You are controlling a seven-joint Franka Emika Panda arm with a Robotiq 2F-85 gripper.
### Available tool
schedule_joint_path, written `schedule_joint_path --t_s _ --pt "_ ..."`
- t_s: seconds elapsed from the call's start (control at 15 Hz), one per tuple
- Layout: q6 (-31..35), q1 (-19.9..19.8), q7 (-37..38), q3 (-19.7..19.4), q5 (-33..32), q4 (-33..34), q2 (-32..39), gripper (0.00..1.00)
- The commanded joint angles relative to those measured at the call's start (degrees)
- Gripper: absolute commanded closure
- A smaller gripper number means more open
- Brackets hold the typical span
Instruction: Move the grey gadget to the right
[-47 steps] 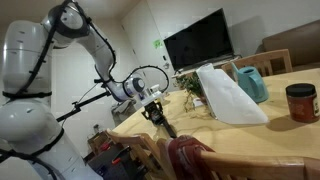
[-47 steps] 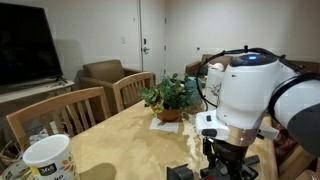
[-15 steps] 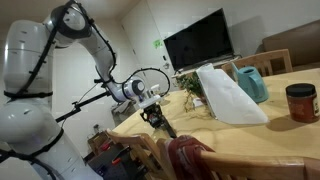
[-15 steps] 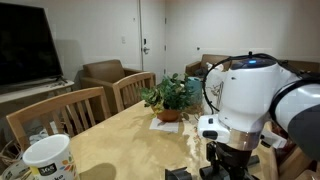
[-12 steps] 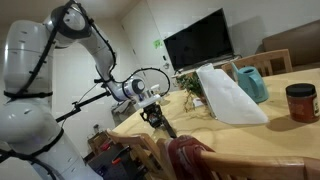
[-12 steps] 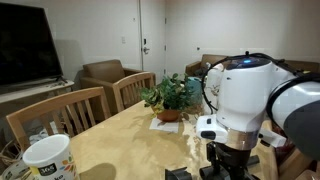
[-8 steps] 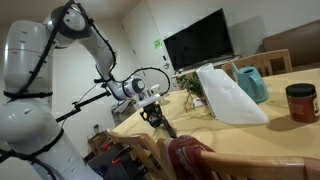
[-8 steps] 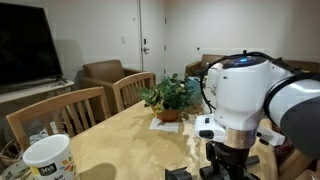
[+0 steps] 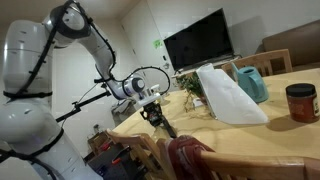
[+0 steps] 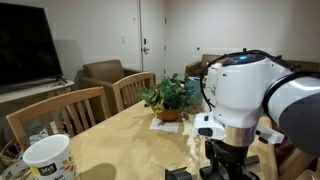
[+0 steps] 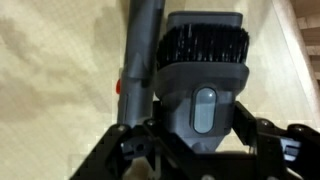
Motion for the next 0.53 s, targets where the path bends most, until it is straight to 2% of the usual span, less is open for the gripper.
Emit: schedule_joint_path --t_s 0.0,0.47 --pt "-2.5 0.4 1.3 0.2 1.1 0.7 -1.3 0.57" --pt "-3.9 0.6 1.1 0.2 1.4 2.1 -0.7 0.57"
